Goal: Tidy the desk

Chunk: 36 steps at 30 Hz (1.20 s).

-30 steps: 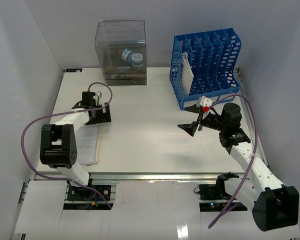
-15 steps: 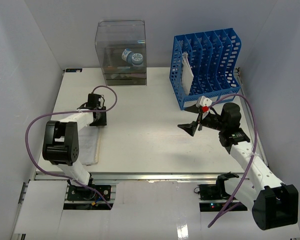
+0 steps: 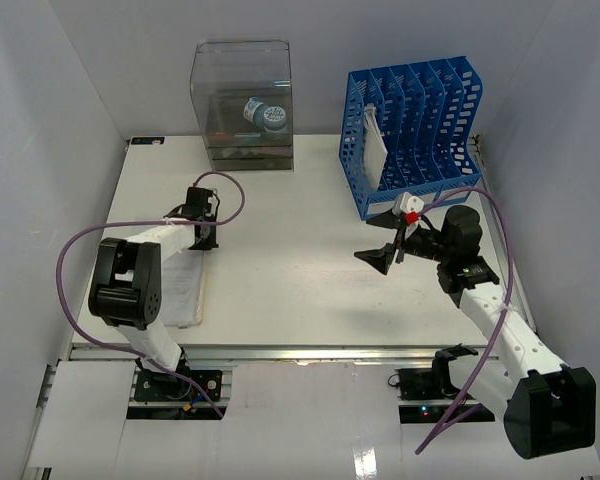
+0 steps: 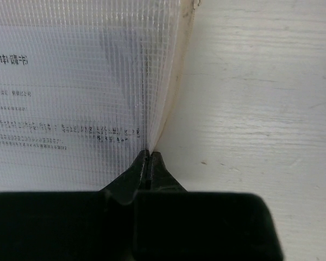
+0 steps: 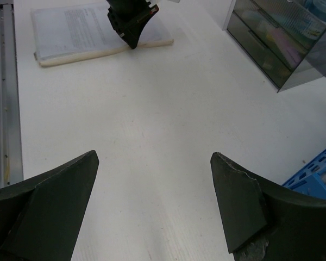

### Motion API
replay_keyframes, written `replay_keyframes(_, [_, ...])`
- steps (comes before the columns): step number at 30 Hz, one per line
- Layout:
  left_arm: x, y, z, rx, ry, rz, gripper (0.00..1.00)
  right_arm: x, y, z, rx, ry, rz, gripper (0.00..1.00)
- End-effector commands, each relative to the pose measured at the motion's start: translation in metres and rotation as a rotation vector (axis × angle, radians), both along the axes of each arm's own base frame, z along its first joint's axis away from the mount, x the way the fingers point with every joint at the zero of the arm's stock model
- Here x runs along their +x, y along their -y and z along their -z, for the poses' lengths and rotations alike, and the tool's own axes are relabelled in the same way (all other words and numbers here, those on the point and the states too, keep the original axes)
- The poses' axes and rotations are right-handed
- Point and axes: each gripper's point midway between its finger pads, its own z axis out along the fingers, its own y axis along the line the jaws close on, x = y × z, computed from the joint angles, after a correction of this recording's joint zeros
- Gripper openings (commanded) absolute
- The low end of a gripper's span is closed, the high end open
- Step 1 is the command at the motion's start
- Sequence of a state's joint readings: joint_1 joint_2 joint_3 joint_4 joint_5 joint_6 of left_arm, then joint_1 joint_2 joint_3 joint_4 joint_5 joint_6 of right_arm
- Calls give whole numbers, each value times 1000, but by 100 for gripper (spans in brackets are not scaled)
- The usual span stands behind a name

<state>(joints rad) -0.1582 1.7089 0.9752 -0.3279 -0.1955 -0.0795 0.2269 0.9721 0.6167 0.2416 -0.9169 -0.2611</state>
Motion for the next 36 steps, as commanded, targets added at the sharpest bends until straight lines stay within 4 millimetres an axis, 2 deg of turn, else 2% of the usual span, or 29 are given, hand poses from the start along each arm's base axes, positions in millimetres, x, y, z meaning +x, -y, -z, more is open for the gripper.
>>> replay_keyframes(1, [3, 59, -38, -279, 66, 128, 0, -1, -3, 9, 48, -130, -1, 90])
replay_keyframes(3, [0, 92, -78, -444, 136, 217, 0, -9, -10, 12, 45, -184, -92, 96])
replay_keyframes(5, [-12, 118, -103, -575, 159, 310, 0, -5, -11, 14, 53, -225, -79, 98])
replay_keyframes(7, [-28, 141, -142, -695, 236, 397, 0, 5, -14, 20, 62, -296, -12, 88])
replay_keyframes(9, [-45, 158, -162, -784, 266, 461, 0, 14, -20, 17, 65, -331, 27, 86])
replay_keyframes(11, [-62, 171, -176, -864, 287, 502, 0, 22, -28, 21, 65, -404, 85, 89])
replay_keyframes(12, [-68, 175, -182, -899, 293, 506, 0, 27, -34, 16, 69, -428, 105, 91])
replay_keyframes(14, [-81, 185, -184, -945, 307, 522, 0, 47, -39, 15, 73, -511, 217, 97])
replay_keyframes(17, [-90, 194, -193, -984, 354, 542, 0, 67, -52, -9, 99, -595, 337, 94])
replay_keyframes(21, [-94, 204, -195, -1019, 378, 541, 0, 76, -81, -40, 142, -673, 440, 90])
replay_keyframes(23, [-95, 209, -193, -1036, 379, 541, 0, 80, -93, -49, 164, -716, 478, 90])
replay_keyframes(25, [-94, 213, -192, -1048, 385, 543, 0, 79, -104, -44, 166, -769, 504, 90])
replay_keyframes(32, [-96, 232, -189, -1069, 389, 563, 0, 70, -120, -19, 131, -874, 533, 90])
replay_keyframes(36, [-96, 241, -185, -1085, 391, 572, 0, 63, -127, -5, 106, -868, 553, 90])
